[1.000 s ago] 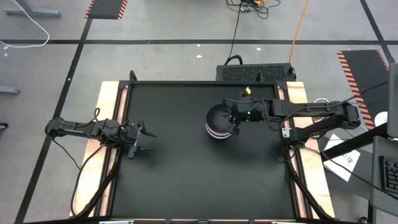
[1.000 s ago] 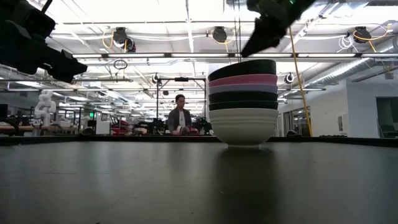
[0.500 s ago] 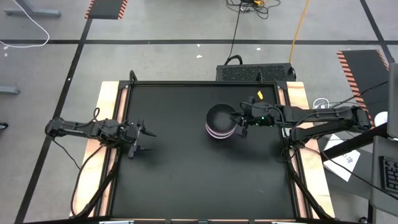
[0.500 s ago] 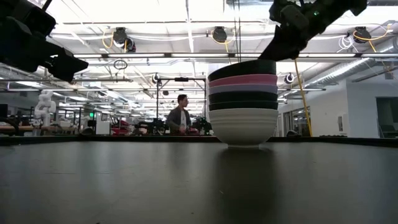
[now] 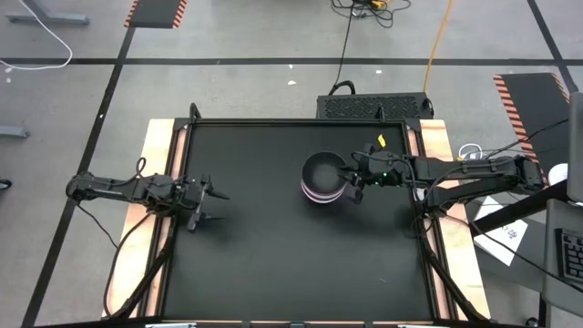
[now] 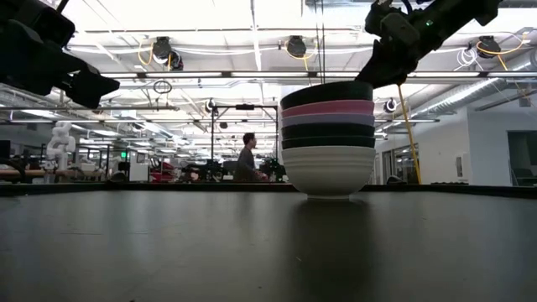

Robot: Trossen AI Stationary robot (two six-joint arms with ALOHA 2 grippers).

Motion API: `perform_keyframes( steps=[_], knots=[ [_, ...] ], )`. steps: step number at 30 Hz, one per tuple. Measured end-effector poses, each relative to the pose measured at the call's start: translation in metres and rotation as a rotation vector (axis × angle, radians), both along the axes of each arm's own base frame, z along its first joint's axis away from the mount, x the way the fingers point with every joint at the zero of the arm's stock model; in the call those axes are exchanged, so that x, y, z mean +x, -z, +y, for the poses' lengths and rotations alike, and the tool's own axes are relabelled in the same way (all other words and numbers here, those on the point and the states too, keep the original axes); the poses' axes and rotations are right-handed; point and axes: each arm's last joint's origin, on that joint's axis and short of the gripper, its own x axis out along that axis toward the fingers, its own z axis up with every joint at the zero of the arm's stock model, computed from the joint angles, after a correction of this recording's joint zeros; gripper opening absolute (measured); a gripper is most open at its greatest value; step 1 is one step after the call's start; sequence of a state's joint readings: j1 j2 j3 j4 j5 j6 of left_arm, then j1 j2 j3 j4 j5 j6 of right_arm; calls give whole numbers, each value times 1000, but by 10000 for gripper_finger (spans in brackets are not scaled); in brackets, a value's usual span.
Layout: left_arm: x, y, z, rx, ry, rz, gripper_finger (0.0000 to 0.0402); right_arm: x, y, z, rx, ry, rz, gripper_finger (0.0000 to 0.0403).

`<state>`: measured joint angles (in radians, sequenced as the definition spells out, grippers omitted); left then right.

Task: Nest bowls inside each other
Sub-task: Stack the black bowl on top of the pink bowl, then return to Home Position

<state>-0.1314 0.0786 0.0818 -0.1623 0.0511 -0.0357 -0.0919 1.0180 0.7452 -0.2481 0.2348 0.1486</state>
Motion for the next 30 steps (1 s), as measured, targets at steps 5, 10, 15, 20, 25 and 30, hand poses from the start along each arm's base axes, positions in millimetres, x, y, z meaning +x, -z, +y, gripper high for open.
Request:
perform_keyframes(
  steps=[5, 10, 15, 20, 25, 30],
  knots=[
    [0, 0, 0, 0, 0, 1, 294, 0, 0, 0, 5, 3, 4, 89],
    [0, 0, 0, -1, 0, 1, 294, -1, 1, 0, 20, 12, 9, 89],
    [0, 0, 0, -3, 0, 1, 294, -2, 8, 0, 34, 22, 15, 89],
    [0, 0, 0, -3, 0, 1, 294, -2, 9, 0, 20, 11, 8, 89],
    [0, 0, 0, -3, 0, 1, 294, -2, -3, 1, -34, -23, -79, 89],
    [0, 0, 0, 3, -13, 0, 294, -7, -11, 3, -43, -75, -130, 89]
  ],
)
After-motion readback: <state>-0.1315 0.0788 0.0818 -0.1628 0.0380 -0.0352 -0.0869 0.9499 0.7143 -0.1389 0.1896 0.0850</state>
